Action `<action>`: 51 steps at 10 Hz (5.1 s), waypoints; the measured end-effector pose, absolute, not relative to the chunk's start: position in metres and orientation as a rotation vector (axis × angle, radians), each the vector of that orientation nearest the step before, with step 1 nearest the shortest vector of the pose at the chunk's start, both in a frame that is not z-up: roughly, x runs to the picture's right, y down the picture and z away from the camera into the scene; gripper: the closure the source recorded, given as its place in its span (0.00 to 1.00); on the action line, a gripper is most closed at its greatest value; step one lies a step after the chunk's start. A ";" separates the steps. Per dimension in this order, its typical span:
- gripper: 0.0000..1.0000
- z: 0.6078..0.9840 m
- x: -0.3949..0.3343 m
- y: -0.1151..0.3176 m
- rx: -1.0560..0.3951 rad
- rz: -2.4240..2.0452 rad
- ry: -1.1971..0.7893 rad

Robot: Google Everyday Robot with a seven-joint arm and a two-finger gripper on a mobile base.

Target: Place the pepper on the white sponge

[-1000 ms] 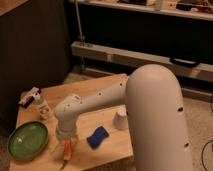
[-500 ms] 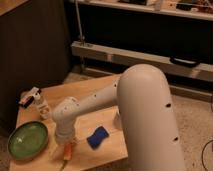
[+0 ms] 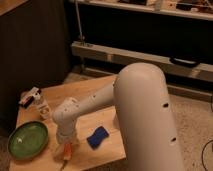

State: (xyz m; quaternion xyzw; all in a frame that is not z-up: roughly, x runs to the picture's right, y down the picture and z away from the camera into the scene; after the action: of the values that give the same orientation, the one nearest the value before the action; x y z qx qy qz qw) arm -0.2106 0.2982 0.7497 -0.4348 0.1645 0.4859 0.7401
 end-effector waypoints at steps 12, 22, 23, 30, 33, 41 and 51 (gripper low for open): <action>0.43 0.747 -0.218 0.293 -0.917 1.049 0.362; 0.44 0.753 -0.228 0.304 -0.912 0.970 0.413; 0.53 0.755 -0.229 0.305 -0.914 0.965 0.419; 0.84 0.756 -0.223 0.288 -0.914 0.999 0.400; 0.93 0.745 -0.197 0.231 -0.891 1.078 0.321; 0.93 0.745 -0.096 0.181 -0.853 1.142 0.239; 0.91 0.766 -0.047 0.247 -0.884 1.109 0.398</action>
State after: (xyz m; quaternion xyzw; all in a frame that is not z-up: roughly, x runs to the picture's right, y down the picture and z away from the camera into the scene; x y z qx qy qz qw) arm -0.0472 0.2474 0.7663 -0.4033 0.1816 0.5056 0.7408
